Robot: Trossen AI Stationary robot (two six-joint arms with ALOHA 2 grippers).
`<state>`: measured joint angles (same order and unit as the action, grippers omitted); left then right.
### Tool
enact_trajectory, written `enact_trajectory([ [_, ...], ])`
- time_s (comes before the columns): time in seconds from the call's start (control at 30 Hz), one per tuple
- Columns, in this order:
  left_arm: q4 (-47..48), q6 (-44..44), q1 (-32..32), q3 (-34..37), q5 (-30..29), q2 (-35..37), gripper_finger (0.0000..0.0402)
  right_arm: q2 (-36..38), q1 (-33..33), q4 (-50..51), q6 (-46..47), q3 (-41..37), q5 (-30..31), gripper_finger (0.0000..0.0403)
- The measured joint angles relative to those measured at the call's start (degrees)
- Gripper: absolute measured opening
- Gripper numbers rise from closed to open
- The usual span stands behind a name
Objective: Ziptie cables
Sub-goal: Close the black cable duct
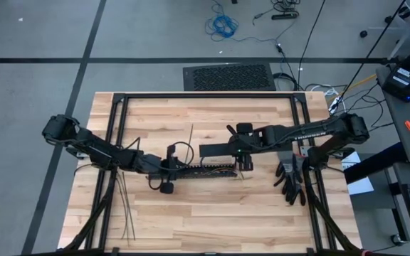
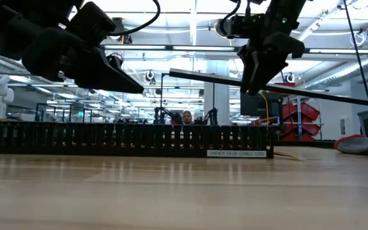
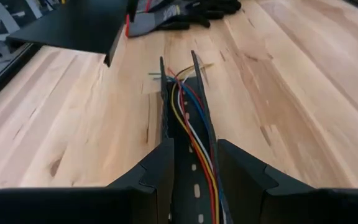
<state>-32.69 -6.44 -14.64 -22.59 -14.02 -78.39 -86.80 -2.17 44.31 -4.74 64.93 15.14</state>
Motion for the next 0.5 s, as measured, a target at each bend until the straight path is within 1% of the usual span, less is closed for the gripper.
enact_trajectory([
  [0.17, 4.6, 0.2, 0.0, 0.0, -1.2, 0.0, 0.0121, 0.0, 0.0, 0.2, -0.9, 0.0, 0.0, 0.0223],
  [0.23, 5.8, 1.7, 0.0, 0.0, -1.3, 0.0, 0.0121, 0.0, 0.2, 1.0, -0.9, 0.0, -0.1, 0.0223],
  [0.4, 4.4, 3.2, 0.0, 0.0, -1.0, 0.0, 0.0121, 0.0, 1.1, 4.1, -0.5, 0.0, -0.2, 0.0223],
  [0.5, 5.9, 3.2, 0.3, 0.0, -1.1, 0.0, 0.0121, 0.0, 1.7, 5.0, -0.2, 0.0, -0.2, 0.0223],
])
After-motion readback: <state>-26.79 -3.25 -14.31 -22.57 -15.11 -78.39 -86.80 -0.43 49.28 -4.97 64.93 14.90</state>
